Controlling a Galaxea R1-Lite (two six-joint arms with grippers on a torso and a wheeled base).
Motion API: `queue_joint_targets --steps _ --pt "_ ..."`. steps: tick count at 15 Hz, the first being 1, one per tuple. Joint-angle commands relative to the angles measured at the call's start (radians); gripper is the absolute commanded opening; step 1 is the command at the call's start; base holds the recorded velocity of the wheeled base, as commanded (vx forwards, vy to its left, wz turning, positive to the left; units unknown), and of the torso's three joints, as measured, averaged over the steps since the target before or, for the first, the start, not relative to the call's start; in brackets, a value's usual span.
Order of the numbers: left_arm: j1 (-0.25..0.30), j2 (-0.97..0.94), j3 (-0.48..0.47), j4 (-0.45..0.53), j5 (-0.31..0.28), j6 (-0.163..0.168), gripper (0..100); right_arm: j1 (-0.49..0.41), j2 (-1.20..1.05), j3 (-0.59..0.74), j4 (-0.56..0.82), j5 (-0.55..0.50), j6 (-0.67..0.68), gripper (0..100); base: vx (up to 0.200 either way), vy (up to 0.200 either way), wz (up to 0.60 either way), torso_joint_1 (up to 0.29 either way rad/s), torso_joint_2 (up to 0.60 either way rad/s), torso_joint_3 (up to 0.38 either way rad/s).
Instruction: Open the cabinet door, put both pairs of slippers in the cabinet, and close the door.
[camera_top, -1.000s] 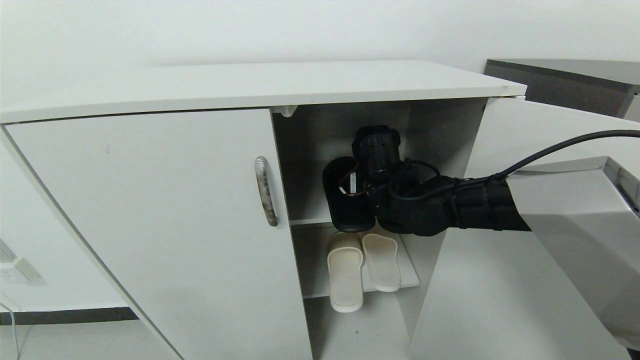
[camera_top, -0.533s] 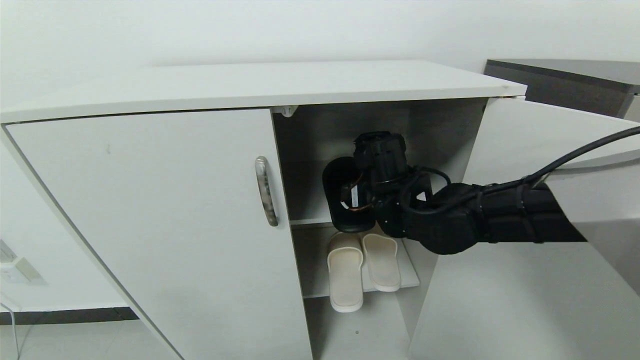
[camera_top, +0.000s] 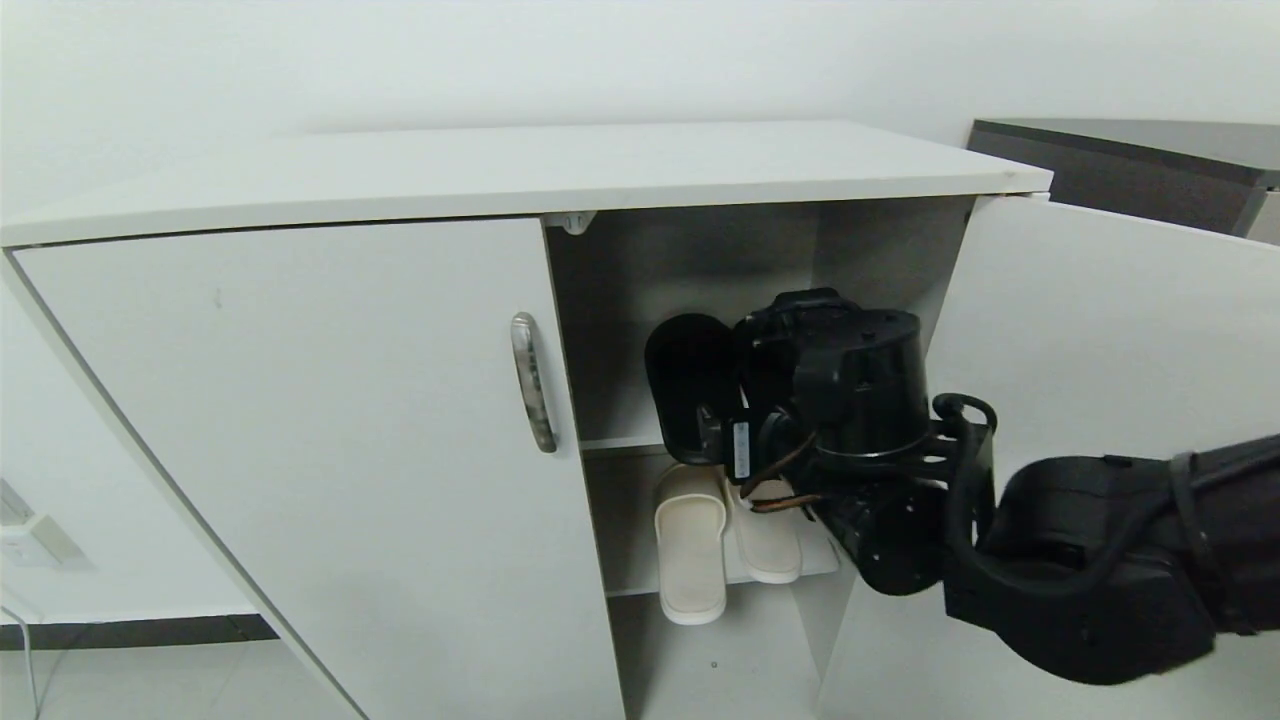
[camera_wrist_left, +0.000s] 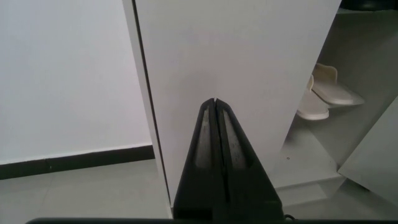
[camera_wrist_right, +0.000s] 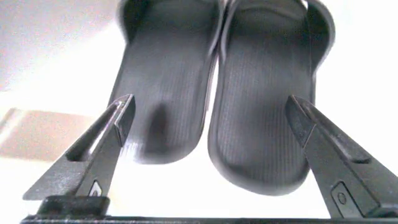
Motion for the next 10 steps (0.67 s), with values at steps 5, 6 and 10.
queue_joint_targets --steps 5,6,10 --pt "0.000 -0.001 0.000 0.000 0.000 0.000 0 0.047 -0.100 0.169 -0.126 0.031 0.001 0 0.000 0.000 0.00 0.000 0.00 0.000" --pt "0.000 0.001 0.000 0.000 0.000 0.000 0 0.055 -0.101 0.170 -0.127 0.031 -0.001 0 0.000 0.000 0.00 0.000 0.00 0.000" --pt "0.000 0.001 0.000 0.000 0.000 0.000 0 0.056 -0.100 0.172 -0.127 0.031 -0.001 0 0.000 0.000 0.00 0.000 0.00 0.000"
